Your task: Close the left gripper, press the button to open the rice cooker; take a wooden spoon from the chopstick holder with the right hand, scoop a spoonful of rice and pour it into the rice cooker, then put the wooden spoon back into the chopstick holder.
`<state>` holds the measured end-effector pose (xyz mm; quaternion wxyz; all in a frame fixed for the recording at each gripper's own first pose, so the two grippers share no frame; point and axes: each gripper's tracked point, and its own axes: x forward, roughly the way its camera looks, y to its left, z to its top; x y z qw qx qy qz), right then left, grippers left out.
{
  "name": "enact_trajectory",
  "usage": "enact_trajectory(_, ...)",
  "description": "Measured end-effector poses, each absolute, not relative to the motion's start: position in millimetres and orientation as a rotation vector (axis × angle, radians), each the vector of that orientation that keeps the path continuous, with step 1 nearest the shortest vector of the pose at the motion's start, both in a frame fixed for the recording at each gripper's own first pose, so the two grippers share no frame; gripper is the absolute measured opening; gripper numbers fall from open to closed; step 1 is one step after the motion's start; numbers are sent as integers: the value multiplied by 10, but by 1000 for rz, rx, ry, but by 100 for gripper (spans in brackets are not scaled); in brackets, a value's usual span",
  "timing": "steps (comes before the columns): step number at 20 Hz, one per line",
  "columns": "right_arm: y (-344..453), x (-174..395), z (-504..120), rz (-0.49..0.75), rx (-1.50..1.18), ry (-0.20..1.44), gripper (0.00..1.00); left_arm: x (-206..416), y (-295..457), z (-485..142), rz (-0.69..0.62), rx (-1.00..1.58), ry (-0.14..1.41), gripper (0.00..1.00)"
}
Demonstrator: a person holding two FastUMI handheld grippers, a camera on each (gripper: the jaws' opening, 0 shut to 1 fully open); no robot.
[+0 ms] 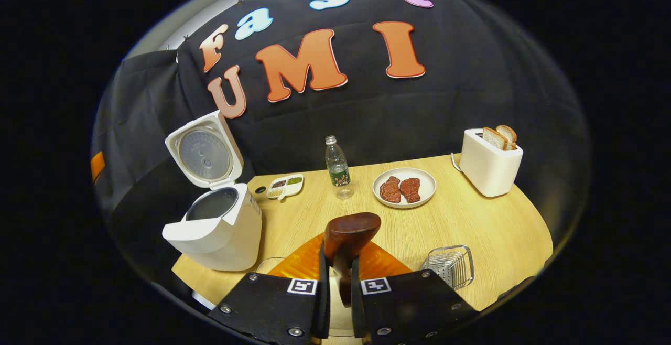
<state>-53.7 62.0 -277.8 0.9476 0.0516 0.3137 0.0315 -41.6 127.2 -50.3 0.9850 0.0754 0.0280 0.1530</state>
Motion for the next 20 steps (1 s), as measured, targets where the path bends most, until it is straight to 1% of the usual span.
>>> enact_trajectory(3,687,-526,-2927,66,21,647,16,-424,1368,-542,315,149,66,96)
enact_trajectory(4,709,-519,-2966,67,-12,640,12,-412,1397,-559,317,152,72,96)
enact_trajectory(5,733,-506,-2994,67,-47,628,17,-405,1423,-581,317,156,77,96)
enact_trajectory(8,763,-518,-3145,54,-162,595,16,-342,1482,-581,318,161,85,96)
enact_trajectory(12,783,-565,-3246,37,-251,544,17,-269,1524,-619,307,171,93,96)
enact_trajectory(16,946,-663,-3335,69,-257,526,15,-195,1525,-669,290,179,111,96)
enact_trajectory(20,1026,-764,-3412,64,-209,536,13,-162,1543,-728,279,188,130,96)
